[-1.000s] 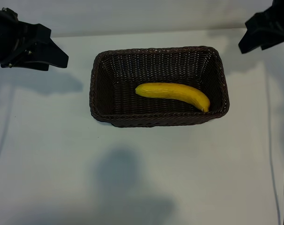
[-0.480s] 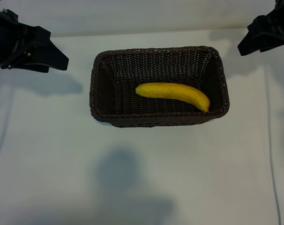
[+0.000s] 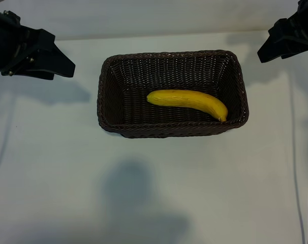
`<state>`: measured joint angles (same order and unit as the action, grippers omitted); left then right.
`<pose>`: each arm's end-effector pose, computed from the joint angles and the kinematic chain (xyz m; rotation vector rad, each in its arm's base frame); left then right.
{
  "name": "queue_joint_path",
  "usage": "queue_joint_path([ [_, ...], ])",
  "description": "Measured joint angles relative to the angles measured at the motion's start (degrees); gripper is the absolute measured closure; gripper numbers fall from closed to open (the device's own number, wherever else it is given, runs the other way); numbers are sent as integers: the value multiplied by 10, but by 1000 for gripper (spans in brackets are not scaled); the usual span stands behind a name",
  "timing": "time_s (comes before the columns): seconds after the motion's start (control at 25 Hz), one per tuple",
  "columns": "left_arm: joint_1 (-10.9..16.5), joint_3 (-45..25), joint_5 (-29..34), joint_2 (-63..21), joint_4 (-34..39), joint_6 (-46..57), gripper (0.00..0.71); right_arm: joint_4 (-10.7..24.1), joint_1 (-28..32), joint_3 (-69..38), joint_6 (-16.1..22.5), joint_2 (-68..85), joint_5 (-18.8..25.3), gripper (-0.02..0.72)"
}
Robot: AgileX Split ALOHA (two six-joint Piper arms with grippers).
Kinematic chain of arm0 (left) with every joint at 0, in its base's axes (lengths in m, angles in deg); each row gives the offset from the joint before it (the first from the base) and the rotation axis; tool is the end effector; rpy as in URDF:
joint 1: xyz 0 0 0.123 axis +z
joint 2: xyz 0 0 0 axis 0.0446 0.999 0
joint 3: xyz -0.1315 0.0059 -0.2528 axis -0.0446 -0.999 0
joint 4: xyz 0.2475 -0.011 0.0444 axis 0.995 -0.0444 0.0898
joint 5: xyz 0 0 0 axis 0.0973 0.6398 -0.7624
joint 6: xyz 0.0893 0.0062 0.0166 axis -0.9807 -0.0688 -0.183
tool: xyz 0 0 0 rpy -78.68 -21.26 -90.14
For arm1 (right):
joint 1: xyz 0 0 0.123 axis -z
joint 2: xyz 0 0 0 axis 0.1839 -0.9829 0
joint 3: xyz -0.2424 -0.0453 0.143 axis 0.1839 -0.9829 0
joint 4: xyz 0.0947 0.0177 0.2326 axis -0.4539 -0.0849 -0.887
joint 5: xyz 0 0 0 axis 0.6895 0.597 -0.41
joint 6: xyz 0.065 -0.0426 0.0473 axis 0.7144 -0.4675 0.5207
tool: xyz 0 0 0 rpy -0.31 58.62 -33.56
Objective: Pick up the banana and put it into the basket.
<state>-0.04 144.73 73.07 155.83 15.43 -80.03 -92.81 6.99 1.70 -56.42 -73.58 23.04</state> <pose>0.2975 -0.0601 0.3319 0.2781 2.6249 -0.7247 0.3418 0.0631 0.3042 -0.5222 2.6563 0.6070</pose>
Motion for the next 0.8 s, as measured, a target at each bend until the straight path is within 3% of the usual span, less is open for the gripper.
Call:
queue_joint_path([
  [0.8, 0, 0, 27, 0, 2, 0, 195, -27, 0, 0, -8, 0, 6, 186],
])
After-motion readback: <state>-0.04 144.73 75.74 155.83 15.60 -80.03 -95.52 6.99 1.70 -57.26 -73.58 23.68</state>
